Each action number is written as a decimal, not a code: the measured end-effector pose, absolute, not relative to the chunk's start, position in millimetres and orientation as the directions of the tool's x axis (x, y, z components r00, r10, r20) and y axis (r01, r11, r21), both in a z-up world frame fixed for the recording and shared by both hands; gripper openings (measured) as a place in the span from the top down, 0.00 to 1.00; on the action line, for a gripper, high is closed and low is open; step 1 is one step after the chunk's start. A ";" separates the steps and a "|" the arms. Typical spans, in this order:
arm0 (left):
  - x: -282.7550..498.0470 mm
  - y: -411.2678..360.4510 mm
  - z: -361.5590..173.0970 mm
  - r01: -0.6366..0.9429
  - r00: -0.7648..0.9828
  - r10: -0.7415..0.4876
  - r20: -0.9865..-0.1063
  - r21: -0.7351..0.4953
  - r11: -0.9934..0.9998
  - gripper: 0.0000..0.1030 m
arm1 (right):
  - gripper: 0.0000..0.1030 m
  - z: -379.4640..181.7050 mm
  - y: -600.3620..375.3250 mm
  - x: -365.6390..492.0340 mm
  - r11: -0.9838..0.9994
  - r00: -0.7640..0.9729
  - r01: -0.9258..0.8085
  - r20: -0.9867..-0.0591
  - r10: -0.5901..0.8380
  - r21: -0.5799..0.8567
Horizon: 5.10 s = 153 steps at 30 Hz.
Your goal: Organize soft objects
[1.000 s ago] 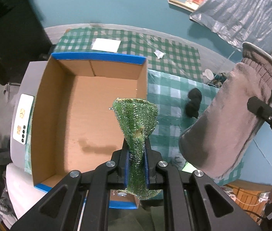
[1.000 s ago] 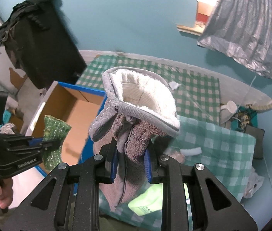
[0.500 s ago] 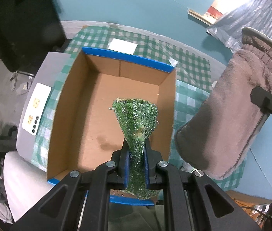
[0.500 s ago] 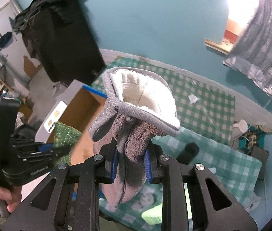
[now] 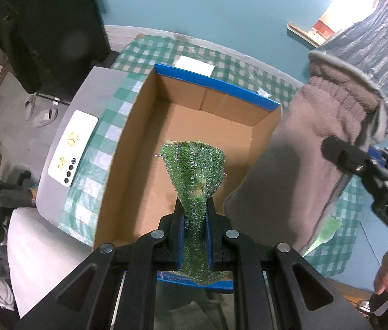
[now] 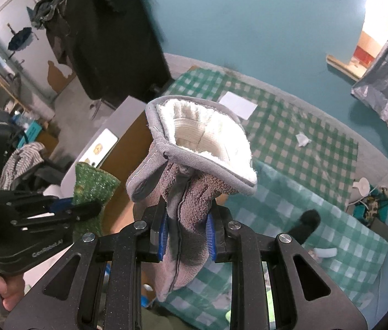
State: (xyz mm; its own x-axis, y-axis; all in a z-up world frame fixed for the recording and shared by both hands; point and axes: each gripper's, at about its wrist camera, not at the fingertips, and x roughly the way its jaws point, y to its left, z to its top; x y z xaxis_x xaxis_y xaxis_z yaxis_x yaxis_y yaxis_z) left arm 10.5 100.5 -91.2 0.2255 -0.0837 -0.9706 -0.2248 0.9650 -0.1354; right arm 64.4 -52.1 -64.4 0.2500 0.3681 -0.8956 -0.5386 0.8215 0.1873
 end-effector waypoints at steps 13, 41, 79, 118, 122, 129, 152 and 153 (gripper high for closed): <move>7.5 118.6 -102.7 -0.224 0.181 -0.033 -0.983 -0.074 0.972 0.72 | 0.63 -87.1 -28.2 63.1 0.829 0.205 -0.522 -0.914 0.350 0.201; 12.5 91.9 -93.9 -0.159 0.197 -0.035 -0.980 -0.068 0.985 0.53 | 0.28 -85.5 -72.1 60.0 0.902 0.265 -0.401 -0.922 0.283 0.162; 18.1 -73.1 -109.3 0.218 0.140 -0.106 -0.984 -0.074 0.973 0.53 | 0.27 -119.6 -280.6 2.2 0.994 0.267 0.035 -0.959 0.094 0.107; 16.3 -137.7 -212.7 0.337 -0.004 -0.012 -1.000 -0.012 0.942 0.53 | 0.27 -244.5 -297.5 -48.6 0.957 0.036 0.195 -0.976 0.214 0.217; 15.5 -135.7 -220.4 0.336 -0.006 -0.014 -1.000 -0.015 0.942 0.53 | 0.27 -248.8 -296.2 -48.3 0.951 0.037 0.231 -0.979 0.203 0.206; 11.9 -127.7 -223.3 0.311 -0.018 -0.007 -1.000 -0.012 0.950 0.53 | 0.27 -260.3 -287.5 -45.4 0.944 0.008 0.267 -0.979 0.202 0.196; 15.2 -113.2 -220.3 0.300 -0.035 -0.025 -0.999 -0.034 0.953 0.53 | 0.91 -278.6 -238.9 -27.7 0.982 -0.046 0.173 -0.995 0.091 0.082; 15.9 -113.6 -221.3 0.302 -0.036 -0.025 -0.999 -0.034 0.953 0.53 | 0.91 -277.6 -240.3 -29.4 0.980 -0.044 0.173 -0.993 0.108 0.098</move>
State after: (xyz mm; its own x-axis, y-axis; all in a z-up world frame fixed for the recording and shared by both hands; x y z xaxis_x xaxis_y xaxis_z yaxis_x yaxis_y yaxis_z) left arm 15.9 -113.6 -221.2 -0.0358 -0.0247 -0.9991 0.3018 0.9527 -0.0343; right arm -29.4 -240.3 -277.6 -0.0437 0.1076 -0.9932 0.1733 0.9799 0.0985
